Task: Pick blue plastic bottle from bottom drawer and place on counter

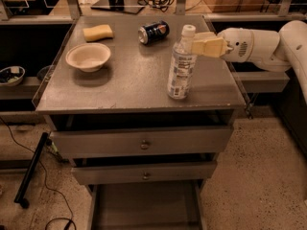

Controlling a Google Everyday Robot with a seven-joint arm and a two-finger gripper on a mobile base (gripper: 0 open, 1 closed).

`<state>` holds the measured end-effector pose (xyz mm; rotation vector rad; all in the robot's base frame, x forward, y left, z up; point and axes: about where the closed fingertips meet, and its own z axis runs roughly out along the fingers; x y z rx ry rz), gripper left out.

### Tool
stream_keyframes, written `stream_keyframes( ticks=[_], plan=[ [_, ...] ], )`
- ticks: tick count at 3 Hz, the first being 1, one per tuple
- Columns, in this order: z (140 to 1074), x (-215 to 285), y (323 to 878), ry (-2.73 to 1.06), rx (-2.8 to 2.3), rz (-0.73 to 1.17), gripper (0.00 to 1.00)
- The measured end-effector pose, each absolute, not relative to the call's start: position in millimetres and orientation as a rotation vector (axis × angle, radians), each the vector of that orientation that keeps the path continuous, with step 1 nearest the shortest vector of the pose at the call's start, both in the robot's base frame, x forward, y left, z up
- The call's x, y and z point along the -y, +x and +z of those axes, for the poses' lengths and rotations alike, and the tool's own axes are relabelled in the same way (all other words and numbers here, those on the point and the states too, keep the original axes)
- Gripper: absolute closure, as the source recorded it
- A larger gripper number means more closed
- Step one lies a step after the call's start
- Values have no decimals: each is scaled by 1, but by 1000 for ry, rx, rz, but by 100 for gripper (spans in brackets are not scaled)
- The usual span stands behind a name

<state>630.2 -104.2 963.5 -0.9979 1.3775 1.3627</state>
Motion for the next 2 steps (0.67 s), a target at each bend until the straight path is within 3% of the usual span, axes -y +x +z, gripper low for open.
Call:
stream_keyframes(
  ticks=[2],
  plan=[
    [964, 104, 630, -998, -1377, 1363, 14]
  ],
)
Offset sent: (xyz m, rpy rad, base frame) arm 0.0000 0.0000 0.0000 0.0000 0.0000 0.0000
